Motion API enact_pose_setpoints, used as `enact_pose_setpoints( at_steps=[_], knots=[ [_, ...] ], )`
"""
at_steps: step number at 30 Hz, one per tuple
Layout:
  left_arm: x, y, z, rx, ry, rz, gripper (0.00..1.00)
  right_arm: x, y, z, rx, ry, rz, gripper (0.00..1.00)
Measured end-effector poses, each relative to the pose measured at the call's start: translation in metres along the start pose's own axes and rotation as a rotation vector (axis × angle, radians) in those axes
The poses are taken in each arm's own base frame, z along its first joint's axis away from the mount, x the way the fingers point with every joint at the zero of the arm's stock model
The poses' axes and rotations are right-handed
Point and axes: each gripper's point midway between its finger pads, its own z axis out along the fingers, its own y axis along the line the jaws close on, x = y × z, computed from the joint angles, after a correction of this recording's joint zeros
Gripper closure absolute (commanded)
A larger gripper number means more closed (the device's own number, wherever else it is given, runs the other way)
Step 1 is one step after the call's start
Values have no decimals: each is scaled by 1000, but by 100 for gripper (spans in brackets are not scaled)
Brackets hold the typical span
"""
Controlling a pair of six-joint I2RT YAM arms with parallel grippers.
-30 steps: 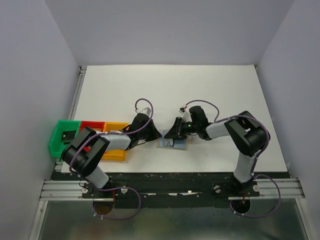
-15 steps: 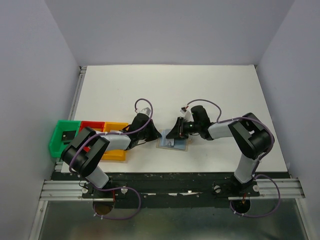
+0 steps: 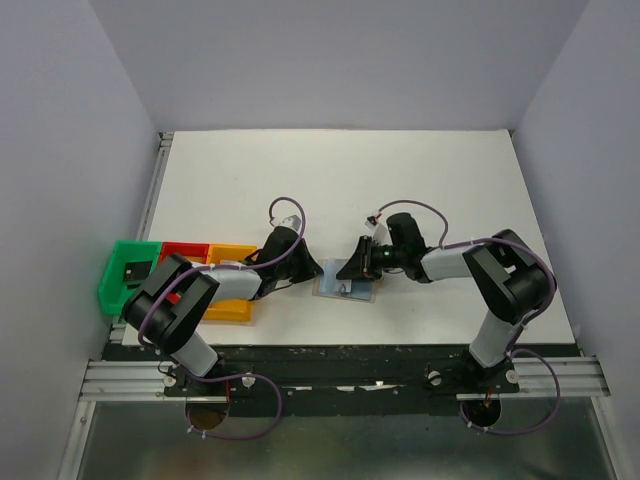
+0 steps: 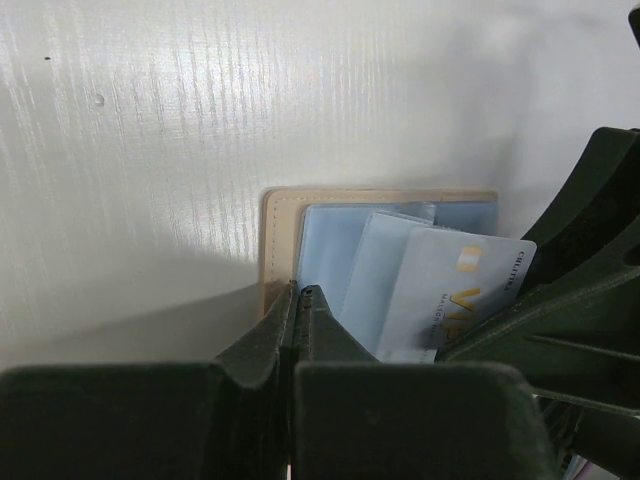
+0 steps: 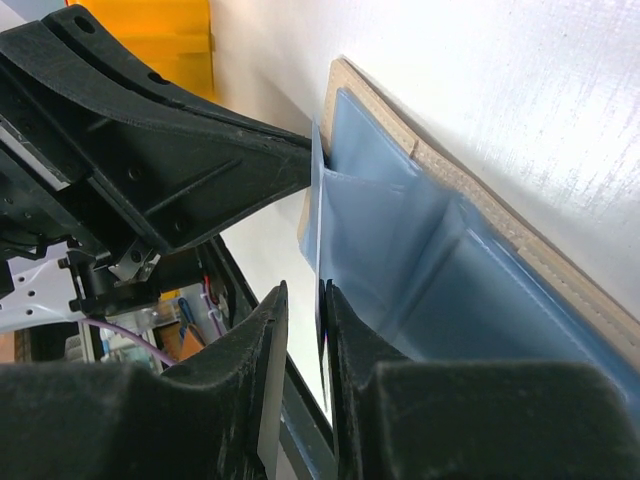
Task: Take the credit cards out of the card holder
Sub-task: Remove the credit card from the card holder.
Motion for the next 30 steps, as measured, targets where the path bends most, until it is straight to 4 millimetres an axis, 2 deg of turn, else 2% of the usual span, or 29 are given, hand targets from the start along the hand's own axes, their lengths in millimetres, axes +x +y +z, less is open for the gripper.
enact_pose_setpoints(
  at_steps=[20, 28, 30],
  knots=[
    [0, 1, -2, -9, -1, -4, 100, 0, -3, -8, 4, -17, 1, 80],
    [0, 3, -4, -18, -3, -4, 100, -2, -8, -11, 15, -24, 1, 98],
    [0, 3, -4, -19, -3, -4, 100, -2, -10, -12, 25, -29, 4, 100]
  ],
)
